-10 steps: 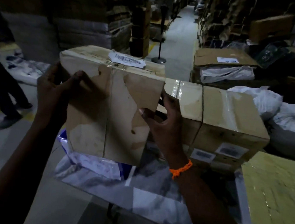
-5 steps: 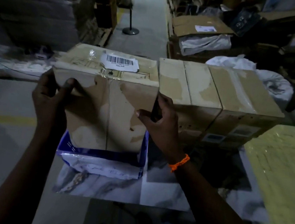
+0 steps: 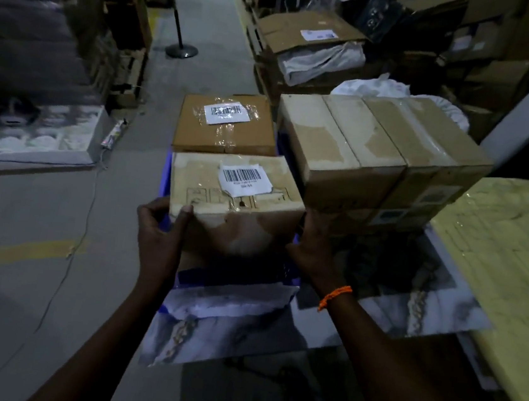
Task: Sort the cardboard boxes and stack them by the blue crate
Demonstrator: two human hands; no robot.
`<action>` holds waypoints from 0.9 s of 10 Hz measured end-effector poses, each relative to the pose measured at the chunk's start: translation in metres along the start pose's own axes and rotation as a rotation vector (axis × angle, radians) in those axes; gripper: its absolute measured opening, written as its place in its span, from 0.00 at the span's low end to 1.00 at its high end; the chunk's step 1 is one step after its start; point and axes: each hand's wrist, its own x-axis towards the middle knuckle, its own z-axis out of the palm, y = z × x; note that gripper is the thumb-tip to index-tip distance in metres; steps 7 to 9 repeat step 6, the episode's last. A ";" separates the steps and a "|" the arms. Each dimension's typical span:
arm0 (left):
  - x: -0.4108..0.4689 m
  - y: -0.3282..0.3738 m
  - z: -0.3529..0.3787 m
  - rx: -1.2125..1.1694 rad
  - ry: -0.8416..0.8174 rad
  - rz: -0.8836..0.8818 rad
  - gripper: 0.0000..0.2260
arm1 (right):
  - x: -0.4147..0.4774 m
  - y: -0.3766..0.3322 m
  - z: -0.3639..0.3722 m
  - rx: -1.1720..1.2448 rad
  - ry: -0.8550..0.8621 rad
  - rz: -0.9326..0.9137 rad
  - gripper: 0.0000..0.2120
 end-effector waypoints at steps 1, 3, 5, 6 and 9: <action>-0.005 -0.011 -0.004 0.016 -0.052 -0.051 0.21 | -0.006 0.000 0.003 -0.017 0.027 0.006 0.37; -0.004 -0.013 -0.011 0.041 -0.064 -0.062 0.18 | -0.009 0.004 0.008 0.024 0.018 -0.001 0.38; -0.004 -0.007 -0.009 0.157 -0.020 0.027 0.23 | -0.008 0.003 0.000 -0.050 -0.028 -0.051 0.38; 0.006 0.005 0.001 0.331 -0.085 0.322 0.22 | -0.004 -0.011 -0.015 0.066 0.044 -0.170 0.36; 0.006 0.005 0.001 0.331 -0.085 0.322 0.22 | -0.004 -0.011 -0.015 0.066 0.044 -0.170 0.36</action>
